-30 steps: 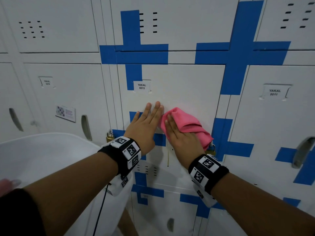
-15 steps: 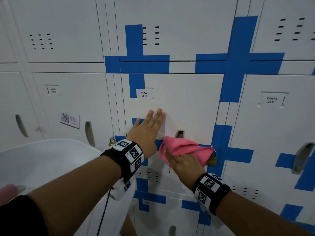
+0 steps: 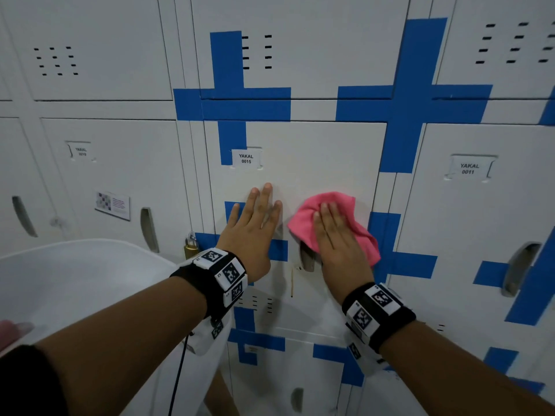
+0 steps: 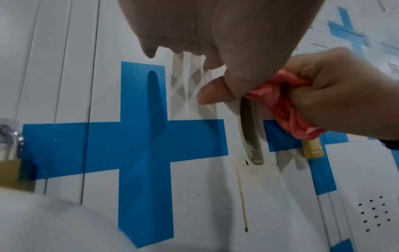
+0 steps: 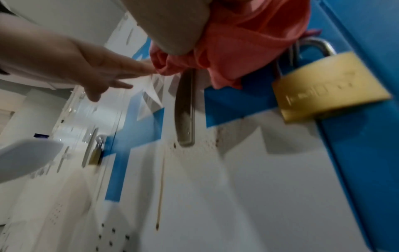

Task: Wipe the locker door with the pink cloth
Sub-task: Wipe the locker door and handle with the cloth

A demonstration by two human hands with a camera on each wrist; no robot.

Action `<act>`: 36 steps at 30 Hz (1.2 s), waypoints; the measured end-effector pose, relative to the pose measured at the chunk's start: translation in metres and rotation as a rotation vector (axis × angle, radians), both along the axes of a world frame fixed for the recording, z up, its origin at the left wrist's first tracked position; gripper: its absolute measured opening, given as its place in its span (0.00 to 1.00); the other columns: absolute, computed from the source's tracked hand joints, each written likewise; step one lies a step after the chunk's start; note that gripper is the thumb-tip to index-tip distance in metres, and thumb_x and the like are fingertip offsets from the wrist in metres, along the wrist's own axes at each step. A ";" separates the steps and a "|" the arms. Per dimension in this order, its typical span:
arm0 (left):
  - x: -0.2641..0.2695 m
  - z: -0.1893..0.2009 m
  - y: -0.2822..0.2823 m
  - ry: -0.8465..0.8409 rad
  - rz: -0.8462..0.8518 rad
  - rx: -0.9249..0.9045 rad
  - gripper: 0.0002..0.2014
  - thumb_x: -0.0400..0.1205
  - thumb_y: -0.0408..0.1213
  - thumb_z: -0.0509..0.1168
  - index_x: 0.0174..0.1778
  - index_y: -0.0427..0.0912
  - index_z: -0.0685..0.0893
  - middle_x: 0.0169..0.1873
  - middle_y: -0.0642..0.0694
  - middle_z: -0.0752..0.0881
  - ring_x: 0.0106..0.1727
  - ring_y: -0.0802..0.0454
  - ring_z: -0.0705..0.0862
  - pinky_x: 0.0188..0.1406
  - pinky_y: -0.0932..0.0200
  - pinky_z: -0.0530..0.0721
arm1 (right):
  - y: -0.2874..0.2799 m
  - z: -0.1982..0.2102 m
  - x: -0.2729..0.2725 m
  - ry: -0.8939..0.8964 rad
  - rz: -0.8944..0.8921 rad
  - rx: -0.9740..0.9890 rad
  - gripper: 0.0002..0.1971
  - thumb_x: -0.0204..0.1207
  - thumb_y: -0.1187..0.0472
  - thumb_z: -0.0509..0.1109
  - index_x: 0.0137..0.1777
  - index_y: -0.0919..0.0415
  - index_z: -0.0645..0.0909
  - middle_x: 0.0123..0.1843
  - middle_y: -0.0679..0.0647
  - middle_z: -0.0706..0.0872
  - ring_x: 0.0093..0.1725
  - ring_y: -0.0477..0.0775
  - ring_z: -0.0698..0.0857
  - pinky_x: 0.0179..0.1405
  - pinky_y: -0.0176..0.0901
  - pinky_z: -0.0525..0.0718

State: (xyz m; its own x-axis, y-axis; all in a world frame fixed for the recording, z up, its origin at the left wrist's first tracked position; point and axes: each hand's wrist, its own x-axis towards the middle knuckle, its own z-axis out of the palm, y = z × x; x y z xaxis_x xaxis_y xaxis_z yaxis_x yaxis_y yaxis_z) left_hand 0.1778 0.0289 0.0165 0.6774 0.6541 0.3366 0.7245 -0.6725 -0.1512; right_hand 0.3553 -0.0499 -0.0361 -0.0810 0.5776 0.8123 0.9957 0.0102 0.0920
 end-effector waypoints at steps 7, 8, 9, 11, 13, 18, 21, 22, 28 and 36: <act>0.000 -0.014 0.000 0.046 -0.012 -0.070 0.47 0.74 0.30 0.57 0.80 0.45 0.30 0.77 0.47 0.21 0.81 0.43 0.26 0.83 0.37 0.44 | 0.003 -0.032 -0.006 0.006 -0.099 -0.092 0.31 0.72 0.73 0.42 0.77 0.75 0.61 0.77 0.72 0.68 0.77 0.67 0.67 0.81 0.53 0.56; 0.000 -0.015 0.000 0.048 -0.016 -0.080 0.47 0.74 0.30 0.57 0.80 0.45 0.30 0.76 0.48 0.20 0.81 0.44 0.26 0.83 0.38 0.44 | 0.002 -0.038 -0.006 0.002 -0.101 -0.088 0.30 0.71 0.74 0.44 0.77 0.75 0.60 0.76 0.72 0.68 0.76 0.67 0.68 0.80 0.52 0.53; 0.000 -0.015 0.000 0.050 -0.018 -0.084 0.47 0.74 0.30 0.56 0.80 0.45 0.30 0.75 0.49 0.19 0.81 0.44 0.26 0.83 0.38 0.44 | 0.001 -0.044 -0.006 -0.006 -0.099 -0.087 0.30 0.71 0.75 0.48 0.77 0.75 0.60 0.76 0.73 0.69 0.76 0.68 0.69 0.79 0.53 0.54; 0.000 -0.014 0.001 0.058 -0.020 -0.092 0.47 0.74 0.29 0.56 0.80 0.45 0.30 0.74 0.49 0.19 0.81 0.45 0.26 0.83 0.38 0.44 | -0.005 -0.058 -0.008 -0.023 -0.098 -0.095 0.32 0.66 0.76 0.57 0.75 0.75 0.65 0.74 0.73 0.72 0.73 0.70 0.73 0.79 0.57 0.61; -0.001 -0.012 0.001 0.064 -0.022 -0.102 0.46 0.75 0.28 0.56 0.80 0.45 0.30 0.74 0.50 0.19 0.81 0.45 0.26 0.83 0.38 0.44 | -0.010 -0.068 -0.011 -0.046 -0.107 -0.122 0.33 0.62 0.75 0.61 0.73 0.76 0.69 0.71 0.73 0.74 0.70 0.70 0.76 0.76 0.58 0.64; -0.003 -0.008 0.001 0.081 -0.016 -0.114 0.46 0.75 0.28 0.55 0.80 0.47 0.30 0.78 0.50 0.22 0.82 0.47 0.27 0.83 0.38 0.43 | -0.015 -0.081 -0.011 -0.058 -0.130 -0.221 0.36 0.59 0.73 0.71 0.71 0.74 0.71 0.70 0.72 0.77 0.68 0.68 0.79 0.65 0.63 0.70; -0.003 -0.007 -0.001 0.080 -0.013 -0.116 0.46 0.75 0.28 0.55 0.80 0.47 0.29 0.77 0.50 0.21 0.82 0.47 0.27 0.83 0.38 0.43 | -0.021 -0.083 -0.007 -0.030 -0.110 -0.275 0.40 0.52 0.74 0.81 0.70 0.73 0.74 0.70 0.69 0.78 0.68 0.66 0.79 0.65 0.61 0.70; -0.003 -0.008 -0.003 0.084 -0.011 -0.116 0.46 0.75 0.28 0.56 0.80 0.46 0.29 0.77 0.50 0.21 0.82 0.46 0.27 0.83 0.38 0.44 | -0.023 -0.083 -0.005 -0.017 -0.093 -0.272 0.42 0.51 0.75 0.82 0.70 0.72 0.74 0.70 0.69 0.79 0.68 0.66 0.79 0.65 0.61 0.70; 0.000 -0.016 -0.018 0.107 -0.010 -0.150 0.45 0.76 0.32 0.58 0.81 0.44 0.32 0.79 0.48 0.21 0.82 0.42 0.28 0.83 0.37 0.44 | -0.033 -0.055 -0.008 0.132 -0.006 -0.119 0.47 0.53 0.82 0.77 0.75 0.69 0.65 0.75 0.66 0.71 0.78 0.61 0.64 0.78 0.54 0.60; 0.008 -0.026 -0.026 0.044 -0.012 -0.173 0.49 0.73 0.34 0.60 0.81 0.44 0.30 0.80 0.44 0.24 0.82 0.42 0.29 0.83 0.38 0.44 | -0.028 0.028 -0.026 0.138 0.136 0.150 0.25 0.85 0.55 0.53 0.74 0.74 0.67 0.74 0.71 0.73 0.77 0.67 0.66 0.74 0.62 0.66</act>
